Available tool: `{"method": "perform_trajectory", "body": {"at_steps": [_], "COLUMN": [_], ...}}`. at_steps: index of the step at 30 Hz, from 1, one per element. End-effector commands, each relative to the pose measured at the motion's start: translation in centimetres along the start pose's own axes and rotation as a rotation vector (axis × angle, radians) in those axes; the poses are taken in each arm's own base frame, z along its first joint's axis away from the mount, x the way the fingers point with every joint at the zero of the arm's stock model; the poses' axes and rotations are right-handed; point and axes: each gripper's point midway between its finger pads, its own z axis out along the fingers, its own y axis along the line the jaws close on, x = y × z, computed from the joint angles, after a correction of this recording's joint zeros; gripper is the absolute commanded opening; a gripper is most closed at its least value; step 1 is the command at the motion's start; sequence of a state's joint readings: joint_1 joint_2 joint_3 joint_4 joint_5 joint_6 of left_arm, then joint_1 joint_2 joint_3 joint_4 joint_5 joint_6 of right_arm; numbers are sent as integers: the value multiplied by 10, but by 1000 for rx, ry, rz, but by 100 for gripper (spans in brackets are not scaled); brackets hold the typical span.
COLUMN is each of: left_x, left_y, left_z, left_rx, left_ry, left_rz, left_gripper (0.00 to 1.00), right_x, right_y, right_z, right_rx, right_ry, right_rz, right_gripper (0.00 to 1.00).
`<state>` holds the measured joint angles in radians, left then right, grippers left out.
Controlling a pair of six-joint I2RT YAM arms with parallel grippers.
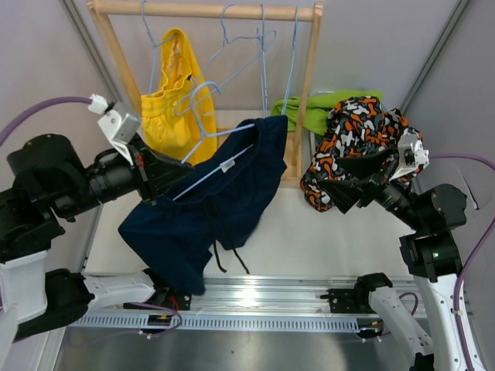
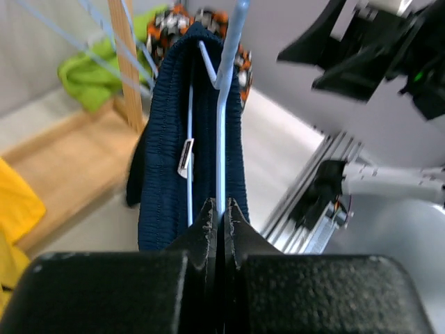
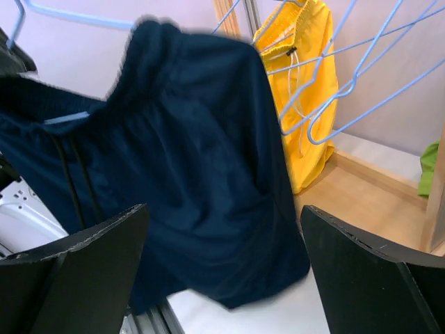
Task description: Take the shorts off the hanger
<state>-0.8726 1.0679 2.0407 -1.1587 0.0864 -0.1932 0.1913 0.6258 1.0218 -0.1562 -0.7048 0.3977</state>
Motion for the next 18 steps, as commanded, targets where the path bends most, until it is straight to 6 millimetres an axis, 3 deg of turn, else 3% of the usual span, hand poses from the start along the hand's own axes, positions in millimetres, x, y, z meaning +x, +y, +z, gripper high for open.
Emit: {"method": "perform_trajectory", "body": {"at_steps": [1, 5, 11, 14, 18], "left_x": [-27, -31, -37, -39, -42], "left_y": [-10, -19, -32, -36, -40], "left_z": [2, 4, -9, -15, -19], "left_rx": [38, 85, 152, 174, 189], "left_ry": [-54, -62, -93, -111, -124], "left_rz": [19, 4, -6, -10, -13], "left_gripper": [0, 0, 0, 0, 0], "right_x": [-12, -21, -33, -30, -6], "right_y": [7, -7, -18, -21, -19], "right_z": [4, 15, 34, 43, 57], "right_rx": [-32, -2, -20, -35, -58], "right_ry": [-5, -36, -84, -93, -65], "right_rz": [-43, -80, -91, -58, -16], "right_gripper": [99, 99, 100, 100, 99]}}
